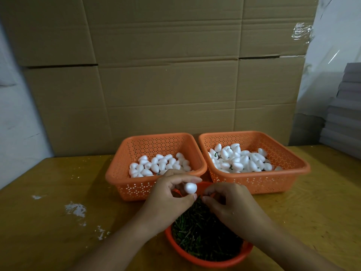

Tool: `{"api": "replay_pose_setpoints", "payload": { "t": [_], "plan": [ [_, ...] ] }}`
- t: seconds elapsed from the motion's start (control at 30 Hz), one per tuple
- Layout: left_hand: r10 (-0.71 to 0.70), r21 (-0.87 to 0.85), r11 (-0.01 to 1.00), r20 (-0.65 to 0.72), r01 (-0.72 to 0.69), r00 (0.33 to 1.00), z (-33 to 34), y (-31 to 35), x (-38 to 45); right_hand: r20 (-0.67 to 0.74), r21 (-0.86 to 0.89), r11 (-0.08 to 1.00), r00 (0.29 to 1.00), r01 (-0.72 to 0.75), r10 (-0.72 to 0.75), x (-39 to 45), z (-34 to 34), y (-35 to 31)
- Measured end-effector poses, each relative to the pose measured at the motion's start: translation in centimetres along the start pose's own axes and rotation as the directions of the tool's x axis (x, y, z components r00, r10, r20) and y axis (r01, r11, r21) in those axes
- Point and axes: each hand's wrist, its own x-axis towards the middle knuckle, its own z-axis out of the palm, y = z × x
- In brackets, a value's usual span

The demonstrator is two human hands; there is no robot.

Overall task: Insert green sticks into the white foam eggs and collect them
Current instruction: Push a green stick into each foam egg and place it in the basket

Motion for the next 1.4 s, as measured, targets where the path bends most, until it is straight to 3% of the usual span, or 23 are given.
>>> {"api": "replay_pose_setpoints", "payload": {
  "t": [0.27,0.5,0.77,0.9,1.03,1.23,1.4],
  "plan": [
    [-0.006,0.027,1.0,0.01,0.005,1.0,0.1,0.0,0.0,0.012,0.007,1.0,1.0,0.005,-0.005,0.0,-0.1,-0.3],
    [-0.07,-0.101,0.992,0.041,0.074,0.997,0.0,0.3,0.0,-0.05,0.054,0.996,0.996,-0.068,0.071,-0.2,-0.1,-0.3],
    [-0.097,-0.165,0.981,0.049,0.104,0.994,-0.3,0.1,0.2,0.032,0.292,0.94,0.984,-0.176,0.174,0.4,-1.1,-1.0],
    [-0.081,-0.148,0.985,0.063,0.09,0.995,-0.3,0.2,0.2,0.096,0.451,0.853,0.965,-0.262,0.246,0.6,-1.7,-1.4],
    [-0.078,-0.155,0.984,0.076,0.089,0.994,-0.4,0.2,0.3,0.174,0.644,0.68,0.932,-0.351,0.317,0.6,-2.4,-2.1],
    [-0.074,-0.168,0.982,0.097,0.09,0.993,-0.4,0.3,0.3,0.211,0.806,0.479,0.925,-0.348,0.316,0.7,-2.5,-2.0],
    [-0.081,-0.163,0.982,0.106,0.097,0.991,-0.5,0.4,0.2,0.232,0.842,0.424,0.933,-0.334,0.274,0.7,-2.3,-1.9]
  ]
}}
